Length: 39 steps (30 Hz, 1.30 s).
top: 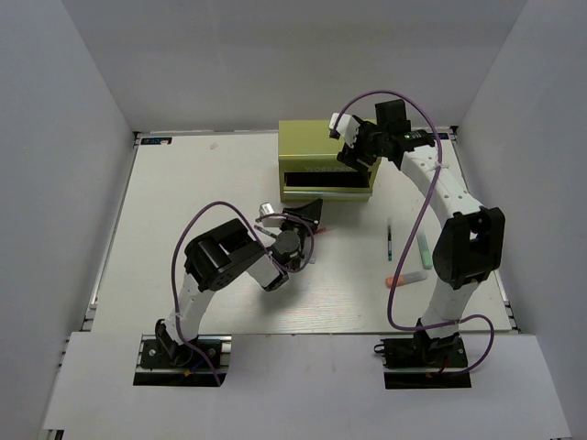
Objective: Sort the stationery into containers
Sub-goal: Open the drawer in the storage box.
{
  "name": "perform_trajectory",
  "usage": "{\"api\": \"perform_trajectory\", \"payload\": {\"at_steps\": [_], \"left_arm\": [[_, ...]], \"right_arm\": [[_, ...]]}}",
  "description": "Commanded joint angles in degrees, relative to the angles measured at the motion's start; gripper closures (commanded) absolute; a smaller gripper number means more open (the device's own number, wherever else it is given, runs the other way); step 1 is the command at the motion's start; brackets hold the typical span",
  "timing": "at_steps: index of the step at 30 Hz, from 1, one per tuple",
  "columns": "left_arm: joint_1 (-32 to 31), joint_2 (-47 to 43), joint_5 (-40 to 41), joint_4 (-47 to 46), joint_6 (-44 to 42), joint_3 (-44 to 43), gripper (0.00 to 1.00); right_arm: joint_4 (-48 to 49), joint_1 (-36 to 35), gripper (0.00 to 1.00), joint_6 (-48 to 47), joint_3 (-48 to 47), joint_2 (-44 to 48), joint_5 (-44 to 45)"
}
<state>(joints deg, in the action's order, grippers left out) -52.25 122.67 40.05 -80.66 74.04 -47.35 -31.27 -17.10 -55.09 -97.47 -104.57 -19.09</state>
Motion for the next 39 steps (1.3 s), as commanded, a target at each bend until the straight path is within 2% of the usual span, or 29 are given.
{"api": "perform_trajectory", "payload": {"at_steps": [1,3,4,6,12,15,18,19,21,24,25,27,29,30,32,33,34,35,36,37,39], "left_arm": [[0.31,-2.78,1.09,-9.69,-1.71,2.18,0.63],[1.01,-4.01,-0.67,-8.04,-1.71,2.79,0.49],[1.01,-4.72,-0.68,-7.15,-1.71,3.31,0.37],[1.01,-6.73,-1.82,-5.13,-1.71,3.85,0.30],[0.49,-11.48,-7.26,-6.17,-3.02,9.99,0.29],[0.48,-17.27,-14.18,-3.73,-3.64,14.73,0.27],[-0.05,-25.71,-19.98,5.40,-3.64,19.39,0.27],[-0.05,-28.16,-21.41,12.48,-3.64,21.06,0.27],[-0.05,-36.60,-23.26,20.85,-5.91,22.30,0.27],[1.09,-45.21,-24.58,42.62,-10.31,21.35,0.26],[1.10,-50.03,-24.58,54.79,-11.71,18.73,0.24],[1.10,-54.01,-21.52,65.67,-14.54,14.69,0.18],[1.10,-58.06,-19.15,79.52,-14.54,11.95,0.16],[1.10,-59.12,-19.14,82.39,-15.15,10.02,0.16],[1.62,-61.92,-18.61,89.67,-15.15,8.60,0.16],[1.62,-62.72,-18.61,91.80,-14.37,8.07,0.16],[1.62,-63.34,-18.61,93.74,-14.36,7.37,0.19],[1.62,-63.95,-18.09,97.59,-13.32,7.36,0.21],[1.62,-64.48,-18.08,99.02,-11.74,7.36,0.28],[1.62,-65.53,-18.08,100.16,-11.73,7.36,0.31],[1.62,-66.41,-19.31,103.06,-10.06,7.36,0.40]], "right_arm": [[-5.03,0.67,0.24,2.71,2.90,-1.86,2.75],[-5.21,1.02,0.16,2.80,2.90,-1.51,1.96],[-5.38,0.93,0.12,2.97,2.90,-0.81,1.69],[-5.82,1.02,0.10,2.97,3.68,0.24,0.90],[-5.91,1.37,0.10,2.27,8.52,6.22,-0.51],[-7.66,1.37,0.10,0.96,12.46,10.61,-1.30],[-7.93,1.55,0.10,-0.89,18.08,15.97,-2.96],[-7.93,1.98,0.10,-1.24,20.45,18.42,-3.58],[-8.63,2.33,0.10,-4.22,23.88,23.25,-6.99],[-10.30,2.78,0.10,-9.84,32.91,29.75,-14.55],[-10.57,2.86,0.10,-14.21,34.61,31.26,-15.96],[-10.92,2.69,0.10,-16.88,39.26,35.92,-20.88],[-12.06,2.51,0.15,-20.93,42.36,37.50,-21.86],[-13.37,2.60,0.17,-21.81,43.49,37.34,-21.86],[-14.87,2.78,0.28,-22.95,43.68,36.29,-20.64],[-18.70,2.69,0.35,-23.83,43.42,35.24,-19.07],[-20.40,2.95,0.43,-24.79,42.37,34.01,-18.70],[-22.07,2.78,0.67,-26.46,41.93,33.22,-18.18],[-24.95,2.78,0.78,-26.65,41.66,31.82,-17.74],[-26.38,2.95,0.83,-26.56,41.23,30.67,-16.25],[-26.74,3.48,0.74,-24.72,40.78,30.31,-14.67]]}}
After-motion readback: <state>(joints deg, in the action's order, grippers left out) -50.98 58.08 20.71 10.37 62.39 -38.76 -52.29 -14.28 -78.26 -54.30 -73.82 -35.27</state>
